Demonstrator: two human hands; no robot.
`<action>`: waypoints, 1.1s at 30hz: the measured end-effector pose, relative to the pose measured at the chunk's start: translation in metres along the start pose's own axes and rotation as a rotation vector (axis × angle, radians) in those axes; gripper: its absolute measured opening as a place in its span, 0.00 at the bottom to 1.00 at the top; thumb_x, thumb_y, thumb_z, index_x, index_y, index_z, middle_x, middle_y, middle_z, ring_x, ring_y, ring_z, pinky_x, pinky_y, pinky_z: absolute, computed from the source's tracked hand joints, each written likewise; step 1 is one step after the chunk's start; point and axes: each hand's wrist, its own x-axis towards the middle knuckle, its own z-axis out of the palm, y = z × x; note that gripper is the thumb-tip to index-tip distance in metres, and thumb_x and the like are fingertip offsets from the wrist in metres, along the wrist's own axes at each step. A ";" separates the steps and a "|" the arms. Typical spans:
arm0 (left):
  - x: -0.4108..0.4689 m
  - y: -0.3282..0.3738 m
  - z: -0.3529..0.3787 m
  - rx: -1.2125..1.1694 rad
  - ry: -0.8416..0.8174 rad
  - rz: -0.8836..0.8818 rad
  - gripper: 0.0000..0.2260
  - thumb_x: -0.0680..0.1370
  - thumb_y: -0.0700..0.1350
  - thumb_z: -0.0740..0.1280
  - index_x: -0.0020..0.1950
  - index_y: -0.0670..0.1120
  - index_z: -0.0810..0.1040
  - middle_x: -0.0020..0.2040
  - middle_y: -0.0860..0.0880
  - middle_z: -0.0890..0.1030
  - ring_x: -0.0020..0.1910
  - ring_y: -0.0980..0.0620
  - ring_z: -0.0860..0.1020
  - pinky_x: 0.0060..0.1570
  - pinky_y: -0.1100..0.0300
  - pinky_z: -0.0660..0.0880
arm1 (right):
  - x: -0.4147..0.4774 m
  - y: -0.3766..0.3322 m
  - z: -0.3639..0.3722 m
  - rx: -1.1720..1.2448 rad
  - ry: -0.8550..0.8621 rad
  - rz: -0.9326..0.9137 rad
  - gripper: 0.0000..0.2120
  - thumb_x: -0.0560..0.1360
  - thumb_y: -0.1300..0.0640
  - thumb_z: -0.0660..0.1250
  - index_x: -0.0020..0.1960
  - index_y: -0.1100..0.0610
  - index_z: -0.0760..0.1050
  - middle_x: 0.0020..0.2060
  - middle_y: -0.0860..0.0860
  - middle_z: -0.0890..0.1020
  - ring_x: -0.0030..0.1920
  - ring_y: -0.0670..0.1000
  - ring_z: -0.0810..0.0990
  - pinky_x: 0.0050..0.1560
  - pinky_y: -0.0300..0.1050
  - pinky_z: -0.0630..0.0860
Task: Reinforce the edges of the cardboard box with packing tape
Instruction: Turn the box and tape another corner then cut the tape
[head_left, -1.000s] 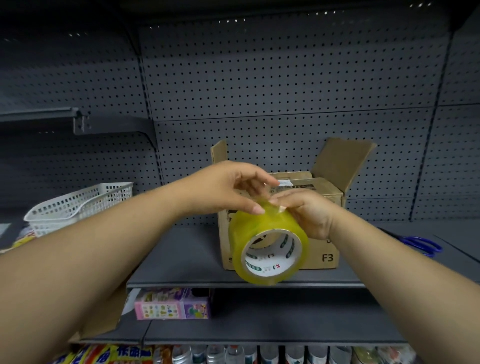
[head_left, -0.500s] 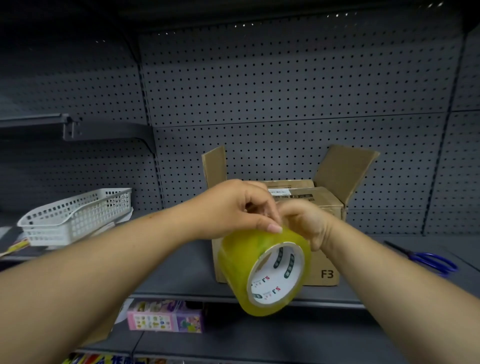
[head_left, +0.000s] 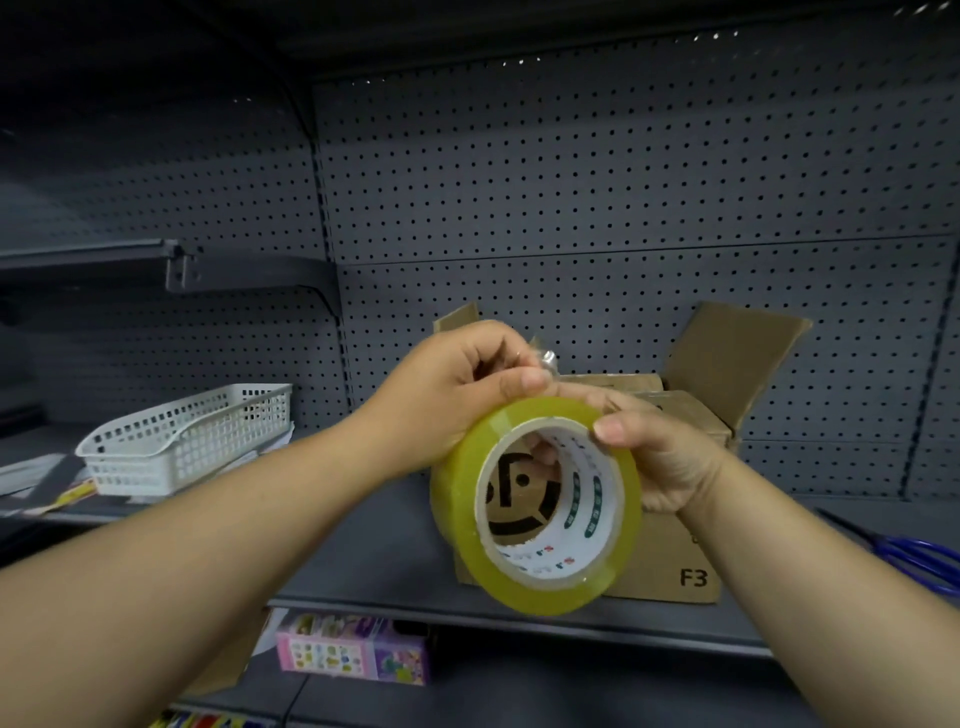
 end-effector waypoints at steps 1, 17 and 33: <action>0.002 0.000 -0.003 0.026 -0.009 -0.003 0.05 0.71 0.51 0.68 0.36 0.53 0.75 0.33 0.59 0.77 0.33 0.60 0.74 0.37 0.67 0.72 | 0.003 0.002 0.002 0.002 0.005 -0.035 0.30 0.61 0.53 0.77 0.59 0.61 0.73 0.48 0.57 0.79 0.48 0.55 0.77 0.50 0.46 0.77; 0.014 -0.048 -0.038 0.623 -0.151 0.082 0.14 0.80 0.50 0.58 0.35 0.48 0.65 0.34 0.54 0.70 0.33 0.57 0.67 0.33 0.63 0.63 | 0.043 0.066 0.049 -0.433 1.045 -0.227 0.19 0.66 0.41 0.64 0.49 0.53 0.76 0.44 0.48 0.81 0.46 0.47 0.79 0.45 0.38 0.76; 0.001 -0.126 -0.060 0.463 -0.121 0.157 0.11 0.80 0.43 0.58 0.52 0.40 0.78 0.51 0.44 0.79 0.51 0.48 0.75 0.42 0.64 0.63 | 0.076 0.150 0.084 -0.975 1.019 -0.202 0.08 0.69 0.47 0.67 0.33 0.46 0.73 0.29 0.37 0.78 0.34 0.37 0.75 0.34 0.26 0.67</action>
